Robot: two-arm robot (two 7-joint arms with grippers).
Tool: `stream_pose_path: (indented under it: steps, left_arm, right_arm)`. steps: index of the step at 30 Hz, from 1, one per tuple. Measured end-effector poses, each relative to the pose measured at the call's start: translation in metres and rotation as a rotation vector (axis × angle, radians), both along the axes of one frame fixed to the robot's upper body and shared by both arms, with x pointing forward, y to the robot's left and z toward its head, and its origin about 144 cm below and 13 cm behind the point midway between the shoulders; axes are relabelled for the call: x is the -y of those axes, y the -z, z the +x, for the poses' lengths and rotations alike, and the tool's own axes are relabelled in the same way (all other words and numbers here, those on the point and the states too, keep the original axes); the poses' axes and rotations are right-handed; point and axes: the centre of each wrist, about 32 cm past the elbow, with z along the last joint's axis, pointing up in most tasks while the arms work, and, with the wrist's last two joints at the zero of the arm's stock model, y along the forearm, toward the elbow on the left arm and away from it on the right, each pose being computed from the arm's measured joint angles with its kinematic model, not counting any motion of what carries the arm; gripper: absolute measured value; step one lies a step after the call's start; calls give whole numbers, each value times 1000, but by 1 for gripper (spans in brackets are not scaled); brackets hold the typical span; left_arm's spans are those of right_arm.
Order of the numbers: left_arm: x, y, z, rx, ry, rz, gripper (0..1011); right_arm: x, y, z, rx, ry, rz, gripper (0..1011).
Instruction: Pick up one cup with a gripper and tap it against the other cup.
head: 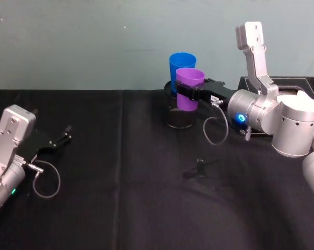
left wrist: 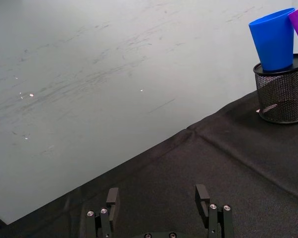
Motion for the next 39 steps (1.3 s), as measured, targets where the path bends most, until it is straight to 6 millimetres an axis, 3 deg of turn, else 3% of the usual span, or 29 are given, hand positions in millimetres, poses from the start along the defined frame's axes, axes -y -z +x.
stream_pose_path:
  steps: [27,39]
  left_arm:
    - [0,0,0,0,0,0,1000]
    - [0,0,0,0,0,0,1000]
  right_arm:
    - [0,0,-1,2,-2,0,726]
    - [3,11,-57,61,-40,-55,726]
